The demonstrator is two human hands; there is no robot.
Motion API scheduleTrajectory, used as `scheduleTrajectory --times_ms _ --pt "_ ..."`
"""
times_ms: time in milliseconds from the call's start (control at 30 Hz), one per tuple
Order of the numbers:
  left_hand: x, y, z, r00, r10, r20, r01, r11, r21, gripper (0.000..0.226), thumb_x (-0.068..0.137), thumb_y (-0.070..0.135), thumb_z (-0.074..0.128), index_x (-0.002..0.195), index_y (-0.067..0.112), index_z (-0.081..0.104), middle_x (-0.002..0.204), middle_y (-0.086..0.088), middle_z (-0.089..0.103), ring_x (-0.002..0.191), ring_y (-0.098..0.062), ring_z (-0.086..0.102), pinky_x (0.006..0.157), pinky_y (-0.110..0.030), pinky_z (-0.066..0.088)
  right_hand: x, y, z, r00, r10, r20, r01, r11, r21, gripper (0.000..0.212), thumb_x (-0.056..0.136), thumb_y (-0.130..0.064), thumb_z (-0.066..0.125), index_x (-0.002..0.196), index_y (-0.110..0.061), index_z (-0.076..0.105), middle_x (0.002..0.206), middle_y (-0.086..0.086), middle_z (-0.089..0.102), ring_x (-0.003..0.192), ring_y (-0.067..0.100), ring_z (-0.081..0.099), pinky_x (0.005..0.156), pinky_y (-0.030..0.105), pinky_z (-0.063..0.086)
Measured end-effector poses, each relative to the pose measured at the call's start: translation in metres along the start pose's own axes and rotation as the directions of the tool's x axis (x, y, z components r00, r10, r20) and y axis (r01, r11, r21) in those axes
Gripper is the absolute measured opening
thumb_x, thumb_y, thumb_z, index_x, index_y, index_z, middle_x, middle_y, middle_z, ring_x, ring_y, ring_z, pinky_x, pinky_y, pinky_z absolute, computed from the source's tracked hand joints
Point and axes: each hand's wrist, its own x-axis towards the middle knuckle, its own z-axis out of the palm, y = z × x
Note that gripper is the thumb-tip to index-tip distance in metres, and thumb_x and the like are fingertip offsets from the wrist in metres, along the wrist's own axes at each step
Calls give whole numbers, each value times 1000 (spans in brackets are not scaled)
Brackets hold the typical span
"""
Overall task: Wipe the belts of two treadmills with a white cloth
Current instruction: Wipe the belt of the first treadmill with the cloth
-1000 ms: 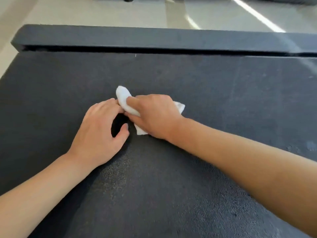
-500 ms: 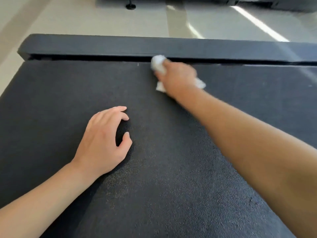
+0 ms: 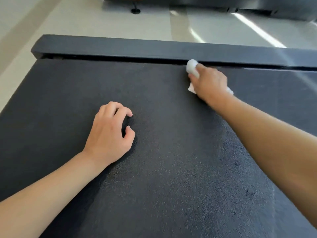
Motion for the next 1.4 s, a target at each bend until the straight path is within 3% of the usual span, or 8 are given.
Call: scheduleTrajectory --times_ms 233,433,567,700,867,1033,1167,1400 --pt "1 -10 -16 971 -230 -72 192 919 -346 20 84 -7 63 82 13 62 102 5 68 99 -4 60 88 -15 45 -150 -132 -3 785 -619 -30 599 746 293 30 100 -51 46 100 -22 55 82 -6 57 74 23 61 56 34 35" --pt "-2 -11 -8 993 -111 -49 93 957 -275 19 78 11 58 91 22 68 110 9 66 112 -17 59 101 -28 42 -40 9 -10 997 -52 56 48 996 70 32 100 -50 46 118 -24 47 106 3 67 96 32 66 80 44 51" --pt "1 -14 -16 990 -138 27 139 933 -331 22 80 14 61 96 25 71 114 12 64 115 -13 57 100 -15 37 -65 11 -13 980 -197 4 197 980 -11 35 104 -44 37 120 -14 42 110 9 59 93 37 62 70 42 46" --pt "-14 -22 -21 984 -27 174 59 982 -180 41 90 14 68 127 32 69 142 16 53 134 -9 46 110 -18 31 -193 -38 -22 723 -690 -2 670 702 241 23 99 -43 51 101 -20 50 94 -2 54 79 26 56 64 39 45" --pt "-31 -17 -21 984 38 173 -29 998 -57 54 96 33 50 149 31 57 160 15 44 155 -8 29 122 -29 23 -253 -55 -21 436 -898 -65 823 369 432 28 103 -44 51 99 -18 60 85 -2 50 70 21 46 61 34 38" --pt "-24 -20 -32 975 -86 204 143 947 -286 39 100 30 58 138 35 66 152 23 52 149 6 33 121 -23 25 -115 -2 -5 931 -329 -160 363 878 311 34 96 -52 57 111 -23 67 96 -3 62 90 26 63 71 40 49" --pt "-12 -21 -48 942 -191 277 312 804 -506 39 99 35 59 137 34 67 142 25 62 137 11 47 118 -22 32 -95 -1 -5 985 -153 -75 167 951 260 37 96 -55 53 110 -22 60 97 -1 62 88 29 60 70 40 45" --pt "-42 -20 -43 957 -94 274 163 957 -240 42 102 38 57 144 38 59 161 26 39 154 7 20 125 -27 19 -230 -50 -18 586 -806 -84 755 505 418 30 100 -50 53 102 -23 66 85 -8 50 73 15 50 61 31 41"
